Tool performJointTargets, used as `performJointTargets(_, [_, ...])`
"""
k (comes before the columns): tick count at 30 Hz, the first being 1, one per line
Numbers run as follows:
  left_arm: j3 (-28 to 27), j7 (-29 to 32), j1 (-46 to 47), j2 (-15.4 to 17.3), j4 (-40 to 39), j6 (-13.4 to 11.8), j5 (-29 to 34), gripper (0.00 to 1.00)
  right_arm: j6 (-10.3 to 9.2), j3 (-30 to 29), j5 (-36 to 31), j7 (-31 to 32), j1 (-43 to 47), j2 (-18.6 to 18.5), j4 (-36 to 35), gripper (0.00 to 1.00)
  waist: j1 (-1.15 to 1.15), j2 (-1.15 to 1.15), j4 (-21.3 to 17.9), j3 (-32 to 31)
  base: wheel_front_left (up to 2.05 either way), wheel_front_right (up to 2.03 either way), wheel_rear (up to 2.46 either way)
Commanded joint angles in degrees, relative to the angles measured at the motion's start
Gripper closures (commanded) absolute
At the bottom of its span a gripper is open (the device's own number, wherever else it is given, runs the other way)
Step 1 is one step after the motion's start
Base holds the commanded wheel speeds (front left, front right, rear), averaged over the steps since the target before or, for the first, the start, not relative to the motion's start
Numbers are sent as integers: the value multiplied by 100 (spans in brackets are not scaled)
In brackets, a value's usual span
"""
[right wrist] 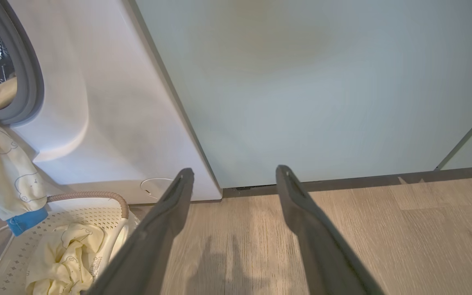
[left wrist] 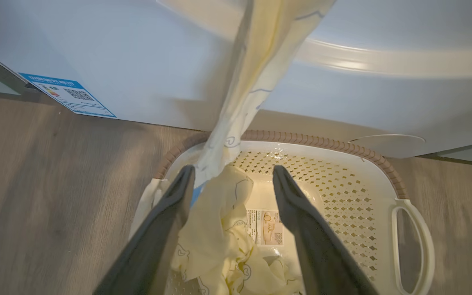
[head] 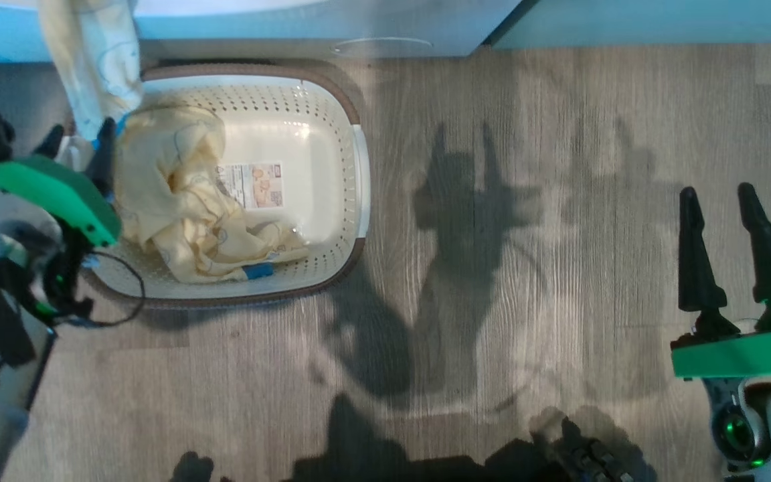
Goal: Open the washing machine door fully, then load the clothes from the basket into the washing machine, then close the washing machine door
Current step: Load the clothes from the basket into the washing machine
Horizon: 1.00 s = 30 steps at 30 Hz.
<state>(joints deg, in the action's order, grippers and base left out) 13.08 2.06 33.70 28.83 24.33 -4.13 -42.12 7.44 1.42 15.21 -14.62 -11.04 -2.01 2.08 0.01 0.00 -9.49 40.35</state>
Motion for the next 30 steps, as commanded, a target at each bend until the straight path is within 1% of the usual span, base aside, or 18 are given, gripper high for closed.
performJointTargets(1, [-246,60,195,369,-45,40,-24,0,5,133,48,-38,11,-87,-163,0,-1,0,-64,106,0,0,0])
performJointTargets(9, [-276,272,691,590,227,188,-73,0,5,231,145,-38,-139,-87,-147,0,-1,0,-199,350,0,0,0])
performJointTargets(13, [-260,312,923,643,368,246,-69,0,5,258,193,-38,-200,-87,-122,0,-1,0,-254,421,0,0,0])
performJointTargets(14, [-255,318,966,647,400,253,-69,15,5,264,204,-38,-212,-87,-117,0,-1,0,-267,432,0,0,0])
performJointTargets(15, [-248,327,1002,652,435,268,-72,51,5,270,215,-38,-220,-87,-113,0,-1,0,-277,439,0,0,0])
performJointTargets(16, [-242,336,1035,658,470,286,-76,73,5,276,227,-38,-226,-87,-109,0,-1,0,-286,443,0,0,0])
performJointTargets(17, [-232,388,1058,654,513,319,-107,100,5,281,234,-38,-231,-87,-103,0,-1,0,-295,444,0,0,0])
performJointTargets(24, [-142,624,1121,687,548,448,-186,100,5,238,240,-38,-232,-87,-77,0,-1,0,-273,406,0,0,0])
performJointTargets(27, [-35,859,1079,706,397,538,-225,100,5,206,221,-38,-207,-87,-76,0,-1,0,-211,350,0,0,0])
performJointTargets(30, [78,1219,1055,775,134,596,-273,100,5,185,187,-38,-184,-87,-83,0,-1,0,-123,275,0,0,0])
